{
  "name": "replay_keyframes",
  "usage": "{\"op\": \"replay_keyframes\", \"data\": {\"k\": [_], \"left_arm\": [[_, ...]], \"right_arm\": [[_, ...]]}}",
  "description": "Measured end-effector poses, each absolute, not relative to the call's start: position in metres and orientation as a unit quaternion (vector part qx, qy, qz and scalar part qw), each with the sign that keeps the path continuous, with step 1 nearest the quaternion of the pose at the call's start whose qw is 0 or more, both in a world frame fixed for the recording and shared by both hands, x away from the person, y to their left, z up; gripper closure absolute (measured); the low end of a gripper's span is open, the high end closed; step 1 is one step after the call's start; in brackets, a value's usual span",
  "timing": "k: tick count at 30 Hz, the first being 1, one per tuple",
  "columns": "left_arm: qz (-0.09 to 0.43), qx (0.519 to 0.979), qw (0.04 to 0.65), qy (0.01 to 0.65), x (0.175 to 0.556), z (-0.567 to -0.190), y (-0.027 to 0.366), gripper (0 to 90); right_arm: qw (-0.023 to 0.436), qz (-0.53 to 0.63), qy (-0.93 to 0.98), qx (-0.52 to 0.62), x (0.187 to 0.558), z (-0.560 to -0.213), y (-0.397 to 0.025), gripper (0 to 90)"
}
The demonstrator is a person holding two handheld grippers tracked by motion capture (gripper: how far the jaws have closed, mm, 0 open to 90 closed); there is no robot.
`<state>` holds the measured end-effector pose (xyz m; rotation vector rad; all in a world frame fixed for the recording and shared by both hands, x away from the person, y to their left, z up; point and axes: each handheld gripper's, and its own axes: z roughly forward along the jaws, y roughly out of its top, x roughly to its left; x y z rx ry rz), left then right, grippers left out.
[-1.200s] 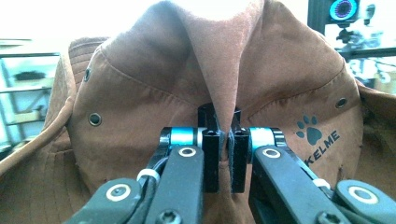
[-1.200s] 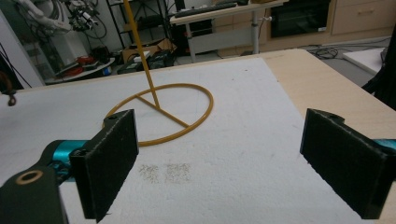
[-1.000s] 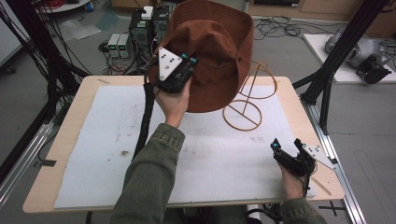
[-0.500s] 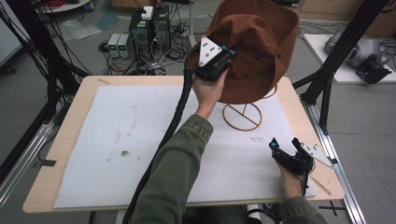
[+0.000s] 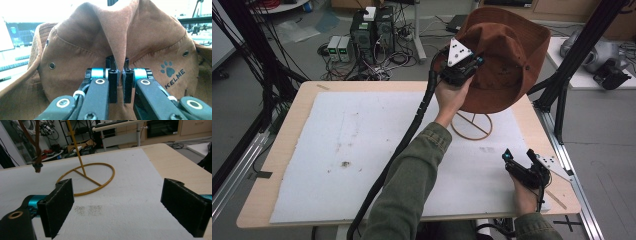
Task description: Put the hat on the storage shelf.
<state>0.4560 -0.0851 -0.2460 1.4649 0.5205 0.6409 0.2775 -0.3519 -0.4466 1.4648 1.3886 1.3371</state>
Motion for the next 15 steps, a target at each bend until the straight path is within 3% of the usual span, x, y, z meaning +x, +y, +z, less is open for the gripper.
{"op": "replay_keyframes", "data": {"k": [15], "left_arm": [[0.256, 0.713, 0.608, 0.237, 0.463, -0.261, -0.093, 87.0]], "right_arm": [[0.348, 0.518, 0.545, 0.560, 0.281, -0.447, -0.344, 10.7]]}}
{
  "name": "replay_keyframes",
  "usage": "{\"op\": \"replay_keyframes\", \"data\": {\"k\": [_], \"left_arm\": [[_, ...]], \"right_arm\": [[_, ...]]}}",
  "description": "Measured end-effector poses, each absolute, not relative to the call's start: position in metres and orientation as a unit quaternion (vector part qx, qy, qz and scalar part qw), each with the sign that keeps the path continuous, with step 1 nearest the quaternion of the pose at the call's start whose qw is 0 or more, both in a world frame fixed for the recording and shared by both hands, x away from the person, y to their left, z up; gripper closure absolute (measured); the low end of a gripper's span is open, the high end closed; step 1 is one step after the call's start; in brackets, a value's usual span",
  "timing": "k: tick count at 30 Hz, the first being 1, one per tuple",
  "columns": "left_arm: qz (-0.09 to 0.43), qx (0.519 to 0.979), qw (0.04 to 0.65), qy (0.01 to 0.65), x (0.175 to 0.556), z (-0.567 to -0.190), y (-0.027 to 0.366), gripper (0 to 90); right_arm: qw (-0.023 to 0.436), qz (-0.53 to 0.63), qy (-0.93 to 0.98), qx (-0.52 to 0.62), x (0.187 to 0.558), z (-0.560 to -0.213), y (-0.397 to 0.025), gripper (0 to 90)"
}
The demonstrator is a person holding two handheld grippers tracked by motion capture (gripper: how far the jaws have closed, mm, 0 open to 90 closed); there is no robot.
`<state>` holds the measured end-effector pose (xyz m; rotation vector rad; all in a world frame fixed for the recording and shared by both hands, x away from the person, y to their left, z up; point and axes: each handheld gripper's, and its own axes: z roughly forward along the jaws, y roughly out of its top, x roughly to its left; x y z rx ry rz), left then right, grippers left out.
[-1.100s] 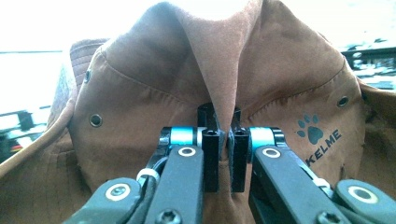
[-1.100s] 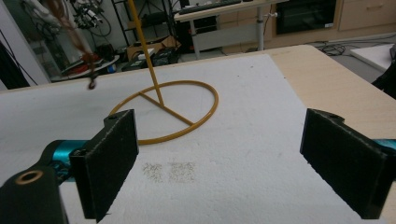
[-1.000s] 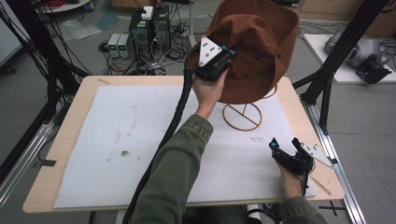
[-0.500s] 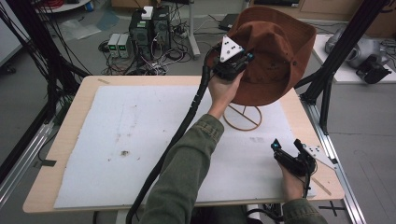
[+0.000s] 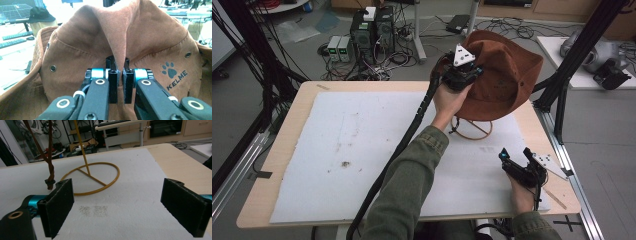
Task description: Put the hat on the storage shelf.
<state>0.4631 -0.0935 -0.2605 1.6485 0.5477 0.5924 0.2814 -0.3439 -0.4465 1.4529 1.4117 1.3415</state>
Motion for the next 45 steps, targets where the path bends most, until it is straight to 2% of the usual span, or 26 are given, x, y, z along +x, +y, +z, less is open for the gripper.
{"op": "replay_keyframes", "data": {"k": [11, 13, 15, 20, 24, 27, 31, 38, 45], "left_arm": [[0.257, 0.721, 0.601, 0.228, 0.457, -0.264, -0.099, 78.6], [0.254, 0.720, 0.604, 0.228, 0.457, -0.265, -0.100, 70.2], [0.257, 0.725, 0.597, 0.227, 0.457, -0.268, -0.100, 67.0], [0.266, 0.720, 0.595, 0.238, 0.458, -0.273, -0.101, 47.2], [0.270, 0.706, 0.604, 0.252, 0.456, -0.271, -0.097, 35.7], [0.273, 0.694, 0.615, 0.257, 0.454, -0.266, -0.093, 30.6], [0.283, 0.684, 0.621, 0.257, 0.449, -0.259, -0.088, 26.0], [0.303, 0.659, 0.638, 0.257, 0.438, -0.246, -0.074, 25.4], [0.331, 0.633, 0.646, 0.269, 0.420, -0.230, -0.035, 25.3]], "right_arm": [[0.348, 0.518, 0.545, 0.560, 0.281, -0.446, -0.344, 10.7], [0.349, 0.518, 0.545, 0.559, 0.281, -0.446, -0.345, 10.7], [0.350, 0.518, 0.544, 0.560, 0.281, -0.446, -0.345, 10.7], [0.350, 0.519, 0.543, 0.560, 0.280, -0.446, -0.347, 10.7], [0.345, 0.518, 0.543, 0.564, 0.280, -0.446, -0.346, 10.7], [0.346, 0.517, 0.545, 0.562, 0.281, -0.447, -0.346, 10.7], [0.348, 0.518, 0.545, 0.561, 0.281, -0.447, -0.346, 10.7], [0.345, 0.519, 0.545, 0.561, 0.281, -0.447, -0.345, 10.8], [0.347, 0.519, 0.547, 0.558, 0.282, -0.447, -0.343, 10.7]]}}
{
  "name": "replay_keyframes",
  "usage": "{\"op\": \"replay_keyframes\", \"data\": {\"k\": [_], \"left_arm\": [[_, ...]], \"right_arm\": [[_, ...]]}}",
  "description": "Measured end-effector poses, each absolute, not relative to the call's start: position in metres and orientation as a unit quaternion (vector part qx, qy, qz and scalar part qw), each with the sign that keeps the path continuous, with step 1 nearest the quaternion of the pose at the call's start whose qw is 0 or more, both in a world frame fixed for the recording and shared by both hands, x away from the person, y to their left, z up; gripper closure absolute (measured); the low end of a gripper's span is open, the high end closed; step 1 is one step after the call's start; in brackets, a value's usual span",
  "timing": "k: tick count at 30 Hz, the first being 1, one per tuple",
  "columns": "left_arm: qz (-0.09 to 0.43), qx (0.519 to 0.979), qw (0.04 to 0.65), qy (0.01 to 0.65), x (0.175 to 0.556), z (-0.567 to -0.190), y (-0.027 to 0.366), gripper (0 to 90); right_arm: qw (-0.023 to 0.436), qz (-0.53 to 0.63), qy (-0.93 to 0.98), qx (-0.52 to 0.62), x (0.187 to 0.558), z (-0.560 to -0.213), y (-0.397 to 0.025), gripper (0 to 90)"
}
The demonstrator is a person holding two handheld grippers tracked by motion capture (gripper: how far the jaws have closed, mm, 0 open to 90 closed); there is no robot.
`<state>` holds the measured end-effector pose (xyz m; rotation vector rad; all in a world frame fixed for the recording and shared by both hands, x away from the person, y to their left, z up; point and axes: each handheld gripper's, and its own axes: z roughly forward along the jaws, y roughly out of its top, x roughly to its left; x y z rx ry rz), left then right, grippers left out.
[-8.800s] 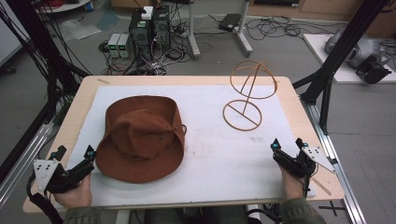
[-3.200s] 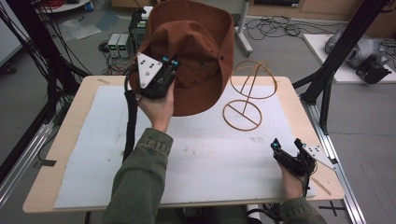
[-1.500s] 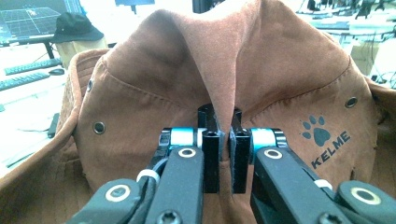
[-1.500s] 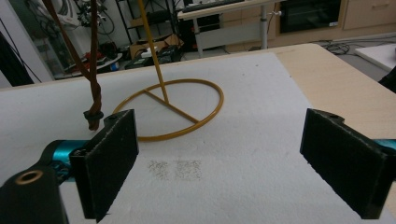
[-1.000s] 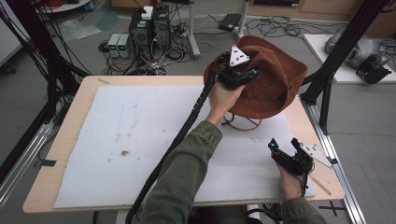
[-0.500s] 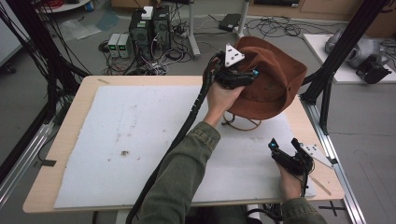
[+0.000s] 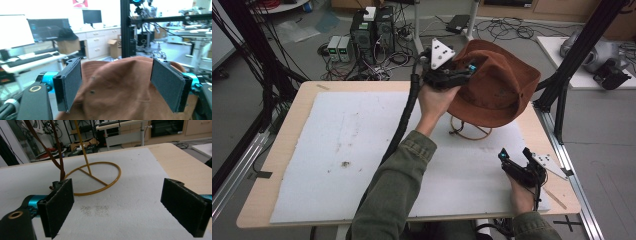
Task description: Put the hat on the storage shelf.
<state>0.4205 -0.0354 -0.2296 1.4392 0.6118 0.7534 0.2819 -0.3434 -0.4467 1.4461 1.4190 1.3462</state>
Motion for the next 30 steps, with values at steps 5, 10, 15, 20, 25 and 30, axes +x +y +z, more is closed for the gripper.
{"op": "replay_keyframes", "data": {"k": [5, 10, 15, 20, 25, 30], "left_arm": [[0.361, 0.614, 0.640, 0.288, 0.404, -0.225, 0.007, 25.1], [0.394, 0.587, 0.631, 0.320, 0.380, -0.225, 0.068, 25.0], [0.432, 0.555, 0.611, 0.362, 0.347, -0.240, 0.133, 24.5], [0.463, 0.536, 0.577, 0.405, 0.312, -0.265, 0.193, 23.3], [0.491, 0.512, 0.543, 0.449, 0.280, -0.297, 0.242, 22.6], [0.505, 0.496, 0.514, 0.484, 0.253, -0.339, 0.275, 19.2]], "right_arm": [[0.347, 0.520, 0.547, 0.557, 0.282, -0.446, -0.342, 10.7], [0.346, 0.519, 0.548, 0.557, 0.282, -0.446, -0.340, 10.7], [0.349, 0.518, 0.547, 0.557, 0.282, -0.445, -0.338, 10.7], [0.352, 0.520, 0.548, 0.553, 0.282, -0.444, -0.335, 10.7], [0.355, 0.517, 0.547, 0.554, 0.284, -0.444, -0.333, 10.7], [0.359, 0.515, 0.548, 0.553, 0.285, -0.444, -0.331, 10.7]]}}
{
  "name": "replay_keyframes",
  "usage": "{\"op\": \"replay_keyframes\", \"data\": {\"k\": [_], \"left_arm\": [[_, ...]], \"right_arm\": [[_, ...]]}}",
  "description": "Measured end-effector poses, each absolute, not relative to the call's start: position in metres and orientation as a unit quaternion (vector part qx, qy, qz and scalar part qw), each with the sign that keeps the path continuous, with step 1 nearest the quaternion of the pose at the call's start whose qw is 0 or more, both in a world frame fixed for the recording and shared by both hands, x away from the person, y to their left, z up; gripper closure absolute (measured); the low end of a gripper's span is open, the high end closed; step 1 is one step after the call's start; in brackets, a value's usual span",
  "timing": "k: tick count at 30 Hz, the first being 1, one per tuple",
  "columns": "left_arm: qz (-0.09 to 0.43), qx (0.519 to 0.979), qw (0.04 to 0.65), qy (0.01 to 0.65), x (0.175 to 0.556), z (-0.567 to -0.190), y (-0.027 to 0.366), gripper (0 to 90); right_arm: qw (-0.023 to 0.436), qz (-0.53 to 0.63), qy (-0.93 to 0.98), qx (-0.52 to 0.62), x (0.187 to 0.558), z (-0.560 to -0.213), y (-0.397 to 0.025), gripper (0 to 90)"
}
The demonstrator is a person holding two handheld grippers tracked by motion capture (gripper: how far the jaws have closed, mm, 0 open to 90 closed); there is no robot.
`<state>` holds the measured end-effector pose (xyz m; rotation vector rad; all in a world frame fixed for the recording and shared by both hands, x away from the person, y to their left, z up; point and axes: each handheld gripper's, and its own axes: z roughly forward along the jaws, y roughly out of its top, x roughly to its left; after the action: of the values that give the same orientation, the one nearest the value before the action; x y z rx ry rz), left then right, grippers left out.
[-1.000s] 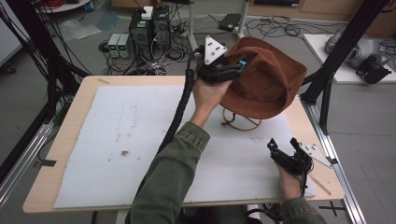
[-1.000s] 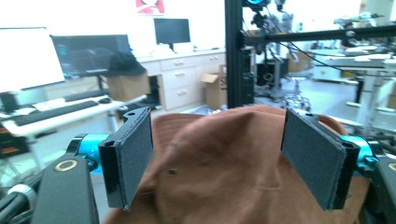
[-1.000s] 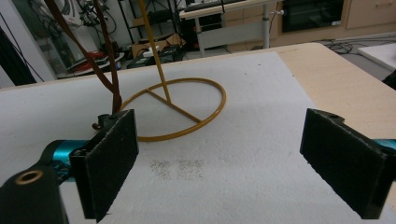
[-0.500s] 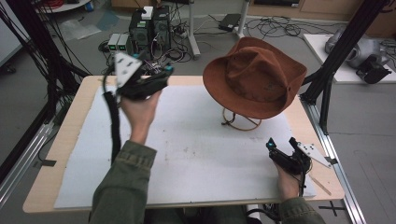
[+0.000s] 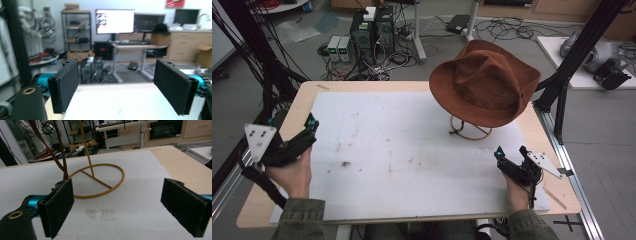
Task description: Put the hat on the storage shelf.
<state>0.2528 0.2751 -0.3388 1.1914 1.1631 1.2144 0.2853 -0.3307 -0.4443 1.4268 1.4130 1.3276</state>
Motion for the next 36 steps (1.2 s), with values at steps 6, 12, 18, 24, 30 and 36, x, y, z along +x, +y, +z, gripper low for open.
{"op": "replay_keyframes", "data": {"k": [6, 12, 18, 24, 30, 36], "left_arm": [[0.499, 0.497, 0.499, 0.505, 0.234, -0.396, 0.288, 18.9], [0.508, 0.506, 0.480, 0.506, 0.225, -0.427, 0.291, 21.1], [0.496, 0.515, 0.472, 0.516, 0.227, -0.441, 0.292, 20.6], [0.497, 0.509, 0.484, 0.510, 0.227, -0.438, 0.288, 20.5], [0.490, 0.506, 0.488, 0.516, 0.229, -0.439, 0.289, 20.5], [0.490, 0.508, 0.487, 0.515, 0.231, -0.438, 0.288, 20.5]], "right_arm": [[0.367, 0.513, 0.546, 0.552, 0.285, -0.444, -0.330, 10.7], [0.372, 0.516, 0.540, 0.551, 0.283, -0.443, -0.330, 10.7], [0.380, 0.520, 0.535, 0.548, 0.280, -0.441, -0.332, 10.7], [0.381, 0.519, 0.535, 0.547, 0.278, -0.442, -0.334, 10.7], [0.383, 0.517, 0.535, 0.548, 0.276, -0.441, -0.335, 10.7], [0.383, 0.517, 0.535, 0.547, 0.276, -0.442, -0.335, 10.7]]}}
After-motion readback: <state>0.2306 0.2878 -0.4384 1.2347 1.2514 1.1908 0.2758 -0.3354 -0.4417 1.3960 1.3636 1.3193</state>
